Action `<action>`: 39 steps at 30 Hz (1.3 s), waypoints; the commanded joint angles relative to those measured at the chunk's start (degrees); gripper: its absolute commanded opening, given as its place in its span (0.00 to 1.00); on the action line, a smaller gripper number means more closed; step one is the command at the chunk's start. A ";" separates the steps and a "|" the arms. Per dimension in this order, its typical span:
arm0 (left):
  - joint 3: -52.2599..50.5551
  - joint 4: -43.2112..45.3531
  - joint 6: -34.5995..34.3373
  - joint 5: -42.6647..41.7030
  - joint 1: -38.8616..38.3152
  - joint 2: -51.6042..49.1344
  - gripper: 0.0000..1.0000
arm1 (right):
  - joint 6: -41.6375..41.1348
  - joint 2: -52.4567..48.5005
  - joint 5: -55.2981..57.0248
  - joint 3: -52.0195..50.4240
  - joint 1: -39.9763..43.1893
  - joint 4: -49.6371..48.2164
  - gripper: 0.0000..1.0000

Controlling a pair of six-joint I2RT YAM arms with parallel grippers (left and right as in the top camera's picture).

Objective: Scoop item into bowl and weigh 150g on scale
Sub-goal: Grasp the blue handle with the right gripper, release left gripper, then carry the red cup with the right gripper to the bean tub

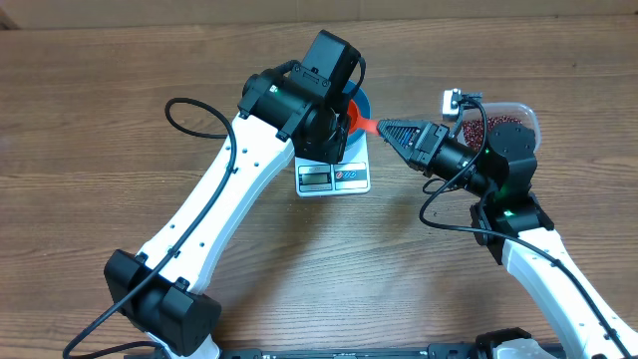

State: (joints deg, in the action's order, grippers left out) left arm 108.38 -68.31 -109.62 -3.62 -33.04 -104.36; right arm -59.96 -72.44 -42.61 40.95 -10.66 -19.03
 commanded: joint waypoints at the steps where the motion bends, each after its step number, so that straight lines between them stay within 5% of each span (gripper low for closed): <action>1: 0.48 -0.46 -1.16 1.25 -0.42 0.55 0.14 | 0.15 0.09 0.59 1.18 -0.28 -0.15 0.04; 5: 0.48 -0.42 -1.16 1.25 -0.42 0.55 0.81 | 0.17 0.09 0.61 1.18 -0.26 0.09 0.04; 6: 0.48 -0.46 -1.14 1.27 -0.42 0.55 0.92 | 0.22 0.09 0.61 1.18 -0.26 0.28 0.04; 8: 0.48 -0.44 -0.48 1.27 -0.35 0.55 0.99 | 0.85 0.09 0.59 1.18 -0.26 0.33 0.04; 19: 0.52 -0.68 10.29 7.26 0.02 2.12 1.00 | 7.91 0.09 5.44 1.18 -0.20 7.37 0.04; 28: 0.52 -1.75 29.38 14.03 1.20 8.13 1.00 | 14.16 2.01 6.78 1.18 -0.20 9.33 0.04; 39: 0.52 -1.97 48.37 20.87 1.20 8.92 1.00 | 26.71 12.52 22.53 6.97 1.51 35.67 0.04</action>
State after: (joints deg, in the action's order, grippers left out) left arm 108.38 -70.19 -68.66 13.91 -32.12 -95.55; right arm -39.20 -62.50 -27.66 43.59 -9.39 13.50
